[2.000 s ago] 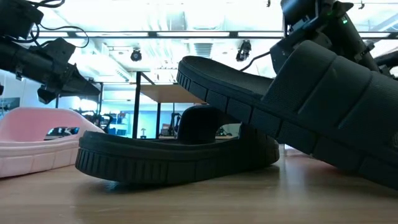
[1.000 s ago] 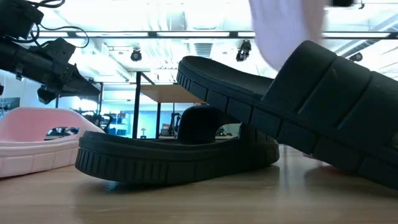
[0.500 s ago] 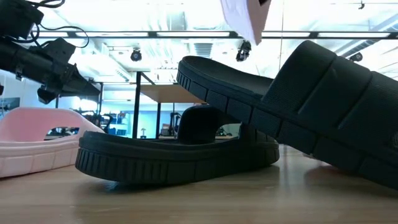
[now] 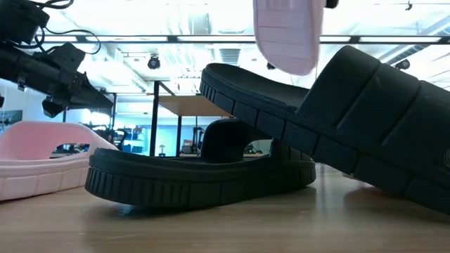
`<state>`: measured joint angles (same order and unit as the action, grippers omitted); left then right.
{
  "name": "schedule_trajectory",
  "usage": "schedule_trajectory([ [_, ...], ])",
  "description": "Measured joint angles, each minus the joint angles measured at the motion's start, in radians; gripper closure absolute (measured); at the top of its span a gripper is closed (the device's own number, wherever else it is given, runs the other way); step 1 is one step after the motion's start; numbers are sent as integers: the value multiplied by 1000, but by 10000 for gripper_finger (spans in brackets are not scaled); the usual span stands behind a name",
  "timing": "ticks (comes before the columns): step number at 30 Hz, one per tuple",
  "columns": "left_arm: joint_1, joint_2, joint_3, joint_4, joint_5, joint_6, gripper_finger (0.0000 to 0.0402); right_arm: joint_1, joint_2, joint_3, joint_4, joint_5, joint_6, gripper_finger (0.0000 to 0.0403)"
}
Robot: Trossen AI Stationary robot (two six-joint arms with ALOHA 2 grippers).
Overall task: Pick and place slides into the shelf
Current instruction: Put the pink slide under the shelf
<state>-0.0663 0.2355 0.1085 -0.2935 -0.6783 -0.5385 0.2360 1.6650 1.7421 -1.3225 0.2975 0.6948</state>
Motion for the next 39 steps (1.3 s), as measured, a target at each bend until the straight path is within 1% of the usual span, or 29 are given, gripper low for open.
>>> schedule_trajectory([
  [4,0,-1,0,-1,0,0,402,21,-1,-16,9,-136,101,390],
  [6,0,-1,0,-1,0,0,402,35,3,-39,11,-163,109,390],
  [9,0,0,0,-1,0,0,402,45,5,-103,26,-124,76,390],
  [13,0,0,0,-1,1,0,402,42,6,-207,36,2,24,390],
  [14,0,0,0,-1,2,0,402,41,6,-232,47,20,-2,390],
  [16,0,0,0,-1,2,0,402,29,5,-286,95,9,-56,390],
  [19,0,0,0,-1,2,0,402,7,6,-365,163,-65,-134,390],
  [20,0,0,0,-1,2,0,402,2,6,-389,188,-70,-159,390],
  [26,0,0,0,-1,2,0,402,-25,6,-501,285,-20,-318,390],
  [31,0,0,0,-1,-1,0,402,-60,6,-560,336,106,-428,390],
  [34,0,0,0,-1,-1,0,402,-90,6,-586,368,107,-452,390],
  [39,0,0,0,-1,-1,0,402,-128,6,-622,386,105,-429,387],
])
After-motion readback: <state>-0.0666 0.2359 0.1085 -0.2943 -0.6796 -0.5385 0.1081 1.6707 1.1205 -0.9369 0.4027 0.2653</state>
